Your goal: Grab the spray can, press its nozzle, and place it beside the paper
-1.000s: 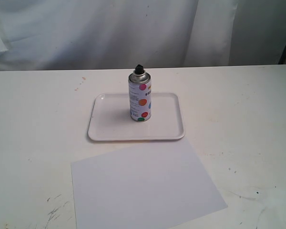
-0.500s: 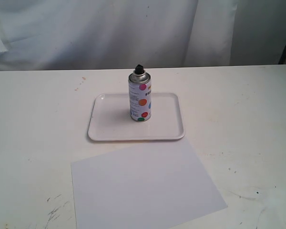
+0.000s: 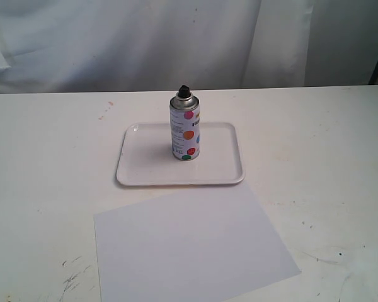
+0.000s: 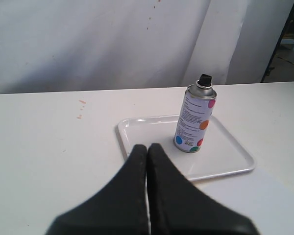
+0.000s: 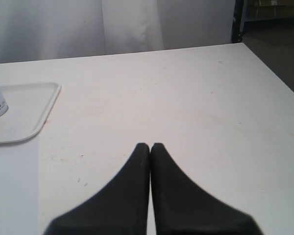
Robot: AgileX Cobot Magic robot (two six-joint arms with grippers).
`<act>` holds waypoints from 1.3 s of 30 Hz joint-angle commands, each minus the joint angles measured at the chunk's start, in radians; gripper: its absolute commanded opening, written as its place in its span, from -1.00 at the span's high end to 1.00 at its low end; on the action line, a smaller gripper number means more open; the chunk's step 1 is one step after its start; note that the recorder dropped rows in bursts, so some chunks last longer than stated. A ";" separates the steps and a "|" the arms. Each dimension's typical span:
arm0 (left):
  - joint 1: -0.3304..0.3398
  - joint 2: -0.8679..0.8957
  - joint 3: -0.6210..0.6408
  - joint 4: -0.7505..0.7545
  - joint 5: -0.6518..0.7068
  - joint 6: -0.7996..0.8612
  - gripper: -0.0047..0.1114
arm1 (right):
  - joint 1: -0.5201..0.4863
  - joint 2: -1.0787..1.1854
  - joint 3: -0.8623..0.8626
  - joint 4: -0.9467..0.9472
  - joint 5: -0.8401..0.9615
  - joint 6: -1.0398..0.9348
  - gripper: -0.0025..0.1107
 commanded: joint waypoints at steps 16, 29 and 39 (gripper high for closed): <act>0.332 -0.320 0.002 0.161 -0.009 0.079 0.92 | -0.005 -0.003 0.004 -0.003 -0.013 0.003 0.96; 0.332 -0.402 0.052 0.230 0.025 -0.013 0.92 | -0.005 -0.003 0.004 -0.003 -0.013 0.003 0.96; 0.332 -0.545 0.186 1.025 0.143 -0.910 0.92 | -0.005 -0.003 0.004 -0.003 -0.013 0.003 0.96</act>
